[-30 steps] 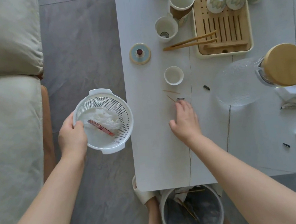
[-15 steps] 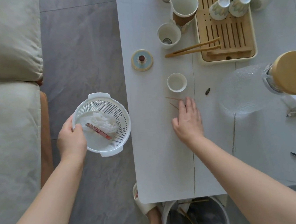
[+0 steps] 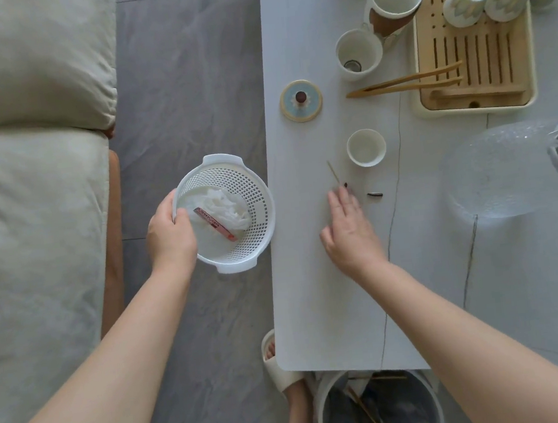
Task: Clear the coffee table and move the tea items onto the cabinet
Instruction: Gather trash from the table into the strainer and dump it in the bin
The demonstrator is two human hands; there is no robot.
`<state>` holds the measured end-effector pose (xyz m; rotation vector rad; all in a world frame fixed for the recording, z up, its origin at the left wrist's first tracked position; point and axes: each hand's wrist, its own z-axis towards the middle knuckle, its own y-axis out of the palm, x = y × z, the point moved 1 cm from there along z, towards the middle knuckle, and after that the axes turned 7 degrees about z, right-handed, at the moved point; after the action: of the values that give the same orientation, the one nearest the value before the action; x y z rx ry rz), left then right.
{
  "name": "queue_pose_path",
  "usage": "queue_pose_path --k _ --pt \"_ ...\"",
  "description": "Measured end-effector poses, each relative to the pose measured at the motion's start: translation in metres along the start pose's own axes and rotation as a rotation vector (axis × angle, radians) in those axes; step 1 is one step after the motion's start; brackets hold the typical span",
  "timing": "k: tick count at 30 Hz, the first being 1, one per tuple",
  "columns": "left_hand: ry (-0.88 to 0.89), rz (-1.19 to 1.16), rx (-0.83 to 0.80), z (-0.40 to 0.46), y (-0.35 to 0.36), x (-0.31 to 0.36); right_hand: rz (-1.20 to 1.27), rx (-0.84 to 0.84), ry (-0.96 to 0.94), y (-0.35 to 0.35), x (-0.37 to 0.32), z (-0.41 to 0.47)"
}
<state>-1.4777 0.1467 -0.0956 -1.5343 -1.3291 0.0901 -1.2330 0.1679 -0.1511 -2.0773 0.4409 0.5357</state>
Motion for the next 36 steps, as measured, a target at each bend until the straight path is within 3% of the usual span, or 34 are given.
queue_pose_path --k 2,6,9,12,15,17,21,24,27,30,36 --pt "-0.001 0.014 0.003 0.001 0.000 0.000 0.007 0.050 -0.001 -0.001 0.003 -0.001" --pt "-0.046 0.022 0.028 0.008 -0.002 -0.003 0.008 0.097 0.170 -0.002 0.013 -0.006" --pt "-0.048 0.029 0.025 0.013 -0.002 -0.003 0.000 0.052 0.134 0.007 0.006 -0.009" --pt "-0.057 0.016 0.008 0.016 -0.001 -0.004 -0.001 0.128 0.086 0.004 0.003 -0.008" --pt "-0.062 0.000 -0.007 0.019 0.002 -0.003 -0.016 0.221 0.232 -0.012 0.016 -0.002" --pt "-0.063 -0.009 -0.014 0.021 0.003 -0.004 0.010 0.183 0.323 -0.015 0.022 0.001" --pt "-0.052 -0.009 -0.030 0.023 0.004 -0.006 0.029 0.066 0.211 0.003 0.004 -0.004" --pt "-0.041 0.006 -0.043 0.024 0.004 -0.009 0.082 0.074 0.077 0.012 -0.009 -0.005" --pt "-0.023 0.027 -0.049 0.025 0.004 -0.010 0.104 0.131 0.122 0.005 -0.013 0.007" --pt "0.002 0.033 -0.055 0.027 0.004 -0.009 0.027 0.074 0.194 0.006 -0.022 0.022" --pt "-0.001 0.047 -0.072 0.023 0.006 -0.011 0.008 -0.060 0.005 0.022 -0.041 0.017"
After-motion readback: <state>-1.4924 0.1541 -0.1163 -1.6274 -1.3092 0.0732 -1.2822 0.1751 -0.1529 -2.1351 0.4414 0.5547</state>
